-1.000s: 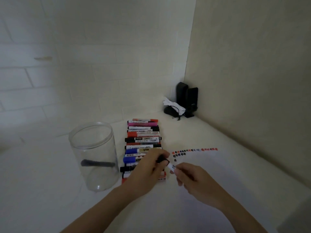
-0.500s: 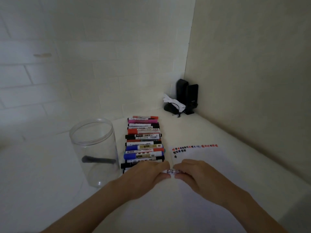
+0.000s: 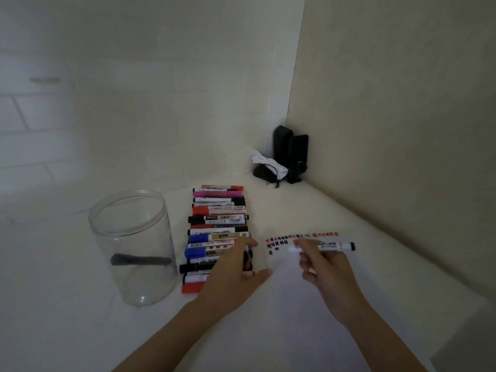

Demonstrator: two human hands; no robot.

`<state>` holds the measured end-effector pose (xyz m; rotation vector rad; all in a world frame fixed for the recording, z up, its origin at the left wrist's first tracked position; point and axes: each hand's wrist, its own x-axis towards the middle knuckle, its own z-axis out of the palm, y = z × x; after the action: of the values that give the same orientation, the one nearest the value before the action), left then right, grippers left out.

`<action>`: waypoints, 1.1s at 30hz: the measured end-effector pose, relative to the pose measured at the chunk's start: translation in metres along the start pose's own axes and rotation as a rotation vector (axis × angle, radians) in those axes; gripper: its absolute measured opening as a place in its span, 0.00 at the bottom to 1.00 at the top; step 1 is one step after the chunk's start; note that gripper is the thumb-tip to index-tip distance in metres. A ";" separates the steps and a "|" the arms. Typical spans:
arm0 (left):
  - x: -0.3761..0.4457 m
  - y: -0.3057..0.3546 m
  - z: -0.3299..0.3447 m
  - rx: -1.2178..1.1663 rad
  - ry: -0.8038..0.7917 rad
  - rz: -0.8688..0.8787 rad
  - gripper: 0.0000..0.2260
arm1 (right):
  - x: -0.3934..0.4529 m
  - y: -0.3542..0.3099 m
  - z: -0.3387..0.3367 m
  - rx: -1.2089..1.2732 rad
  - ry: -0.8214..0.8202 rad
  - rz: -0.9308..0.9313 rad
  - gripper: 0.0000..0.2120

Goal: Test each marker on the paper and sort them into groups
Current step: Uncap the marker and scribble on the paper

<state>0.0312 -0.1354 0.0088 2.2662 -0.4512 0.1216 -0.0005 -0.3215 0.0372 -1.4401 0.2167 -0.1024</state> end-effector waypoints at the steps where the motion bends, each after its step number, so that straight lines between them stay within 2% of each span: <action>1: 0.001 -0.003 0.004 0.100 0.030 0.025 0.20 | 0.008 0.000 -0.005 -0.003 0.042 0.014 0.08; 5: 0.004 0.003 0.031 0.365 0.007 0.326 0.14 | 0.039 0.009 -0.006 -0.150 0.033 0.015 0.07; 8: 0.013 0.001 0.054 0.458 -0.010 0.437 0.05 | 0.061 0.015 0.000 -0.329 0.004 -0.083 0.03; 9: 0.016 -0.001 0.057 0.490 0.006 0.441 0.06 | 0.068 0.017 0.001 -0.394 0.002 -0.130 0.01; 11: 0.018 -0.007 0.062 0.542 0.043 0.450 0.10 | 0.078 0.025 0.002 -0.490 0.024 -0.209 0.04; 13: 0.016 -0.010 0.060 0.548 0.068 0.457 0.08 | 0.082 0.035 0.002 -0.527 0.053 -0.256 0.07; 14: 0.016 -0.012 0.060 0.540 0.074 0.457 0.06 | 0.082 0.040 0.001 -0.536 0.066 -0.261 0.07; 23: 0.009 -0.017 0.045 0.508 -0.024 0.393 0.22 | 0.083 0.050 -0.006 -0.588 0.120 -0.283 0.10; 33: 0.009 -0.018 0.037 0.513 -0.082 0.395 0.25 | 0.080 0.049 -0.004 -0.602 0.081 -0.312 0.11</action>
<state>0.0443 -0.1544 -0.0268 2.6547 -1.0044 0.3826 0.0736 -0.3351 -0.0183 -2.0661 0.0868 -0.3753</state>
